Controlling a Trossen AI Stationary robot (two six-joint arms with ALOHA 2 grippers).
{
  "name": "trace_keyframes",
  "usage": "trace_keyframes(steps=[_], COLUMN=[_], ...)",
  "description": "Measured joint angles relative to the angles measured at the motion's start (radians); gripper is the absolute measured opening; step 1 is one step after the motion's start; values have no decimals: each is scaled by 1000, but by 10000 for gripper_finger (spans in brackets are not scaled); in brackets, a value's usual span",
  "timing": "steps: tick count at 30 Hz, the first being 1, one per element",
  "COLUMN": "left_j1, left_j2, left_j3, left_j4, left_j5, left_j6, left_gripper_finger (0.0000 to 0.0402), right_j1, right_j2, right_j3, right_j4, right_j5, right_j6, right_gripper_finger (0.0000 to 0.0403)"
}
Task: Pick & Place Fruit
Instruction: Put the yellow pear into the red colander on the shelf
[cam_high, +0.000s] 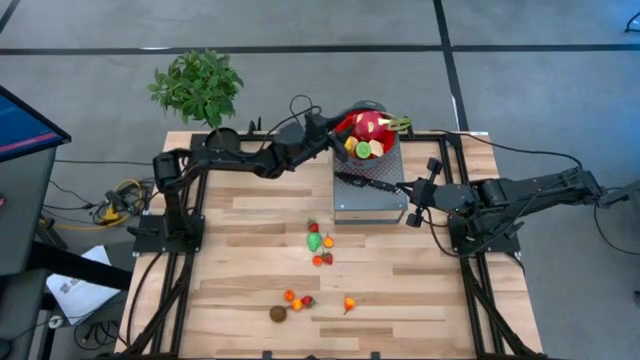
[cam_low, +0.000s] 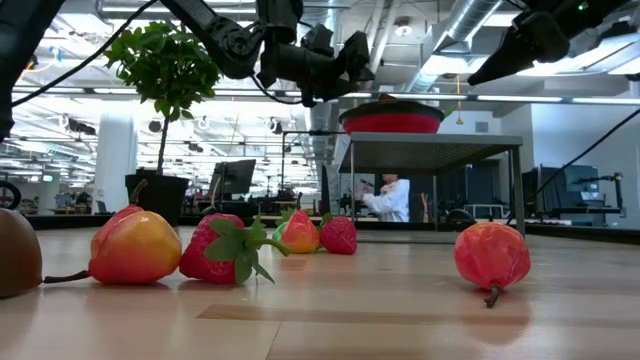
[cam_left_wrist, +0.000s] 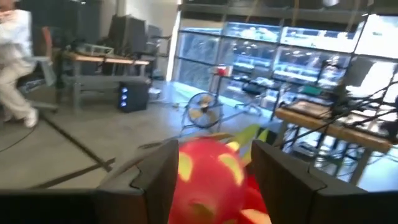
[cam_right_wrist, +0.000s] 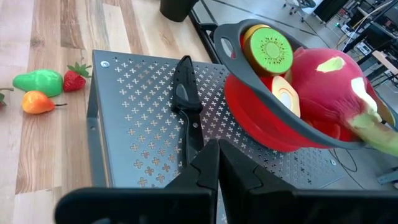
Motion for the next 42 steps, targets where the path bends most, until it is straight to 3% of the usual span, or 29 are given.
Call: trace_keyframes(steps=[4,10,21,31,42], left_j1=[-15,-57,-158,-320,-474], left_j2=[-43,-138,-357,-488,-497], left_j3=[-7,-56,-333,-497,-622], left_j4=[6,3,-21,-20,-23], left_j5=[59,145,153,155,153], left_j6=[1,13,-6,16,-37], left_gripper_finger=[176,101,9,7,5], right_j1=[0,11,142,249,331], right_j2=[0,0,0,0,29], right_j3=[0,0,0,0,0], right_j4=[0,0,1,1,98], right_j5=[0,0,0,0,0], right_j6=[5,23,140,268,385], right_gripper_finger=[0,0,0,0,0])
